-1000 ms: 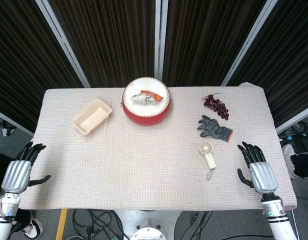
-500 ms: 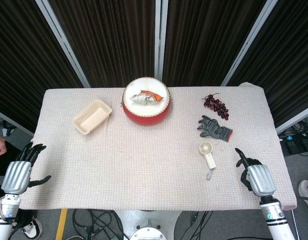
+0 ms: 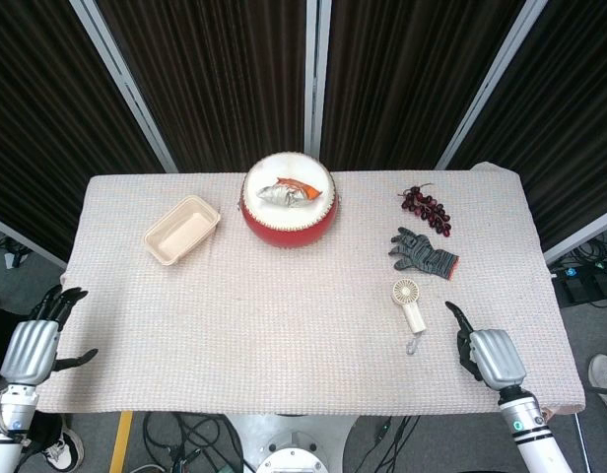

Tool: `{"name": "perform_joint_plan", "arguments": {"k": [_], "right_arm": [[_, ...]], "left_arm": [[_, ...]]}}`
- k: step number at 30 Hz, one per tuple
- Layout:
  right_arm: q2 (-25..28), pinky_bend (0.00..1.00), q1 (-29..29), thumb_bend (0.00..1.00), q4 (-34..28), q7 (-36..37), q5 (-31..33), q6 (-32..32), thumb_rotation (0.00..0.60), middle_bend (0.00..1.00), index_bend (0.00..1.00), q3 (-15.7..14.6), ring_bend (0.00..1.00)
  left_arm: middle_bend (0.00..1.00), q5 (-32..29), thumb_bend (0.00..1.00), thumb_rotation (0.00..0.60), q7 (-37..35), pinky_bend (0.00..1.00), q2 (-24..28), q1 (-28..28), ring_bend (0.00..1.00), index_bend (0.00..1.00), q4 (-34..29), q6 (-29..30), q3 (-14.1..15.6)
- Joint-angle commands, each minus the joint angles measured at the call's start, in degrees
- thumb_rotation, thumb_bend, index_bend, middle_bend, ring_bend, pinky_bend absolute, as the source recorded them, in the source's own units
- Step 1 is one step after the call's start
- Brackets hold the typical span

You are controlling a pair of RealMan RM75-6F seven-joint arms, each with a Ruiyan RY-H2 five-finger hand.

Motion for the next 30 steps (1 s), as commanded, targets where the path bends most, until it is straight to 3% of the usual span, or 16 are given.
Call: {"name": "perform_joint_plan", "arguments": {"k": [1, 19, 30], "right_arm": [[-0.1, 0.76, 1.4, 1.0, -1.6, -1.5, 2.2, -4.0, 0.6, 0.91, 0.0, -0.4, 0.84], [-3.1, 0.77, 6.1, 1.0, -1.5, -4.6, 9.2, -13.2, 0.6, 0.91, 0.0, 2.3, 0.84], [-5.2, 0.77, 7.4, 1.0, -0.2, -6.2, 11.4, -15.0, 0.6, 0.91, 0.0, 2.5, 0.84]], "left_arm": [[0.12, -0.1, 0.0, 0.6, -0.4, 0.21, -0.1, 0.1, 0.03, 0.14, 0.5, -0.1, 0.1], [0.12, -0.9, 0.0, 0.6, -1.3, 0.21, -0.3, 0.5, 0.03, 0.14, 2.2, -0.6, 0.1], [0.12, -1.3, 0.0, 0.6, -2.1, 0.21, -0.7, 0.6, 0.03, 0.14, 3.4, -1.1, 0.0]]}}
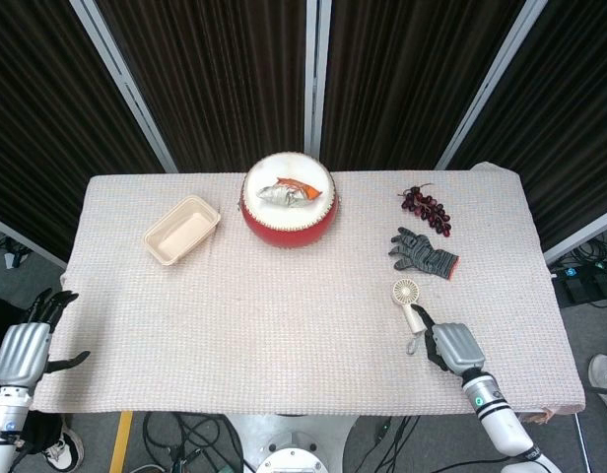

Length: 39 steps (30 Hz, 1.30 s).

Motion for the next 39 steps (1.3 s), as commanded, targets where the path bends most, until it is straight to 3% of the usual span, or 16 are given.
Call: {"name": "perform_joint_plan", "arguments": {"k": [1, 23, 39], "right_arm": [[-0.2, 0.77, 0.0, 1.0, 0.1, -0.4, 0.3, 0.0, 0.6, 0.91, 0.0, 0.0, 0.84], [-0.6, 0.77, 0.7, 1.0, -0.3, -2.5, 3.5, -1.4, 0.6, 0.91, 0.0, -0.4, 0.84], [1.8, 0.77, 1.9, 1.0, -2.8, 5.2, 5.8, -6.0, 0.6, 0.91, 0.0, 0.6, 0.84]], "left_arm": [[0.12, -0.1, 0.0, 0.6, -0.3, 0.21, -0.2, 0.0, 0.03, 0.14, 0.4, -0.3, 0.0], [0.12, -0.1, 0.0, 0.6, -1.1, 0.21, -0.2, 0.2, 0.03, 0.14, 0.9, 0.0, -0.2], [0.12, 0.0, 0.0, 0.6, -0.3, 0.21, 0.3, 0.1, 0.03, 0.14, 0.1, 0.2, -0.4]]}}
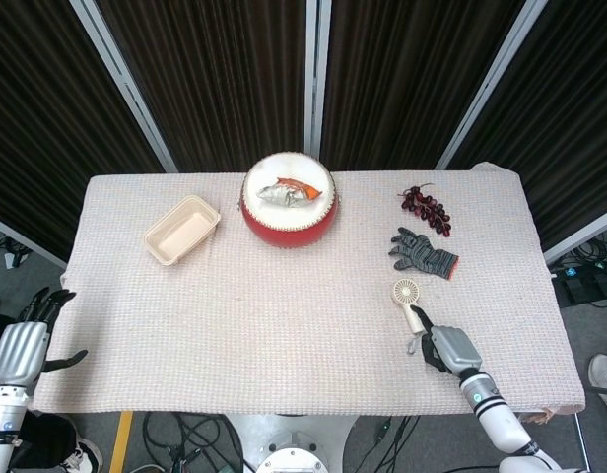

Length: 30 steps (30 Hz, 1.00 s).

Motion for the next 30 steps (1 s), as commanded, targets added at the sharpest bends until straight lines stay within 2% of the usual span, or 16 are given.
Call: {"name": "perform_joint_plan", "arguments": {"k": [1, 13, 20, 30], "right_arm": [[0.4, 0.77, -0.1, 1.0, -0.4, 0.8, -0.7, 1.0, 0.6, 0.91, 0.0, 0.4, 0.84], [4.2, 0.77, -4.9, 1.0, -3.2, 1.7, -11.0, 19.2, 0.6, 0.91, 0.0, 2.0, 0.84], [-0.7, 0.77, -8.2, 1.0, 9.1, -7.9, -20.6, 38.1, 0.6, 0.91, 0.0, 4.4, 0.84], [0.1, 0.77, -11.4, 1.0, 11.7, -3.0, -18.7, 39.2, 0.6, 0.91, 0.0, 3.0, 0.84]], "left_arm": [[0.12, 0.0, 0.0, 0.6, 0.1, 0.21, 0.0, 0.0, 0.03, 0.14, -0.2, 0.0, 0.0], [0.12, 0.3, 0.0, 0.6, 0.8, 0.21, 0.4, -0.1, 0.03, 0.14, -1.2, 0.4, -0.2], [0.12, 0.7, 0.0, 0.6, 1.9, 0.21, 0.7, -0.3, 0.03, 0.14, -2.6, 0.8, -0.3], [0.12, 0.9, 0.0, 0.6, 5.0, 0.21, 2.5, -0.4, 0.03, 0.14, -6.6, 1.2, -0.4]]}}
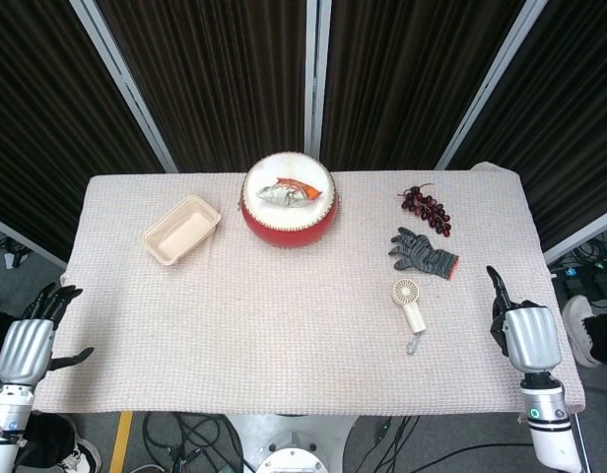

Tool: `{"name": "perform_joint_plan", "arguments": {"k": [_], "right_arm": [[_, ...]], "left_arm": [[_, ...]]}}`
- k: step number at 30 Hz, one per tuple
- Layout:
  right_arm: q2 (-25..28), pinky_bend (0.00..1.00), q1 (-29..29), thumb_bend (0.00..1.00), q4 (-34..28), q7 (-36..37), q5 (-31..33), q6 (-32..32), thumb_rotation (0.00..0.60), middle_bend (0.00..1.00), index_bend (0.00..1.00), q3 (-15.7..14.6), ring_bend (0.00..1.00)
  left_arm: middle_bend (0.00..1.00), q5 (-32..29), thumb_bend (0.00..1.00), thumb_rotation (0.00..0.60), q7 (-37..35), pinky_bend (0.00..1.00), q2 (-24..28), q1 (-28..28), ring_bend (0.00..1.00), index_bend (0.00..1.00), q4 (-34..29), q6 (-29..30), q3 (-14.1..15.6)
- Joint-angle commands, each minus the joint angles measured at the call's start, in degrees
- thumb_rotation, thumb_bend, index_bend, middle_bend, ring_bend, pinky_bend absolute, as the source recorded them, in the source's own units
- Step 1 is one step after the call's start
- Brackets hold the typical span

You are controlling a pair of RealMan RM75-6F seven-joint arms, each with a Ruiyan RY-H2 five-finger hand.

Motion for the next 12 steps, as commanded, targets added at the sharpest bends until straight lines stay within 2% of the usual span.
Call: {"name": "perform_joint_plan", "arguments": {"k": [1, 12], "right_arm": [[-0.1, 0.77, -1.0, 1.0, 1.1, 1.7, 0.5, 0.6, 0.6, 0.91, 0.0, 0.0, 0.84], [0.5, 0.77, -1.4, 1.0, 1.3, 2.6, -0.3, 1.1, 0.6, 0.91, 0.0, -0.2, 0.84]], "left_arm": [[0.12, -0.1, 0.0, 0.6, 0.7, 0.21, 0.7, -0.2, 0.03, 0.14, -0.8, -0.1, -0.2], [0.12, -0.1, 0.0, 0.6, 0.9, 0.21, -0.2, 0.1, 0.03, 0.14, -1.0, 0.3, 0.0]]}}
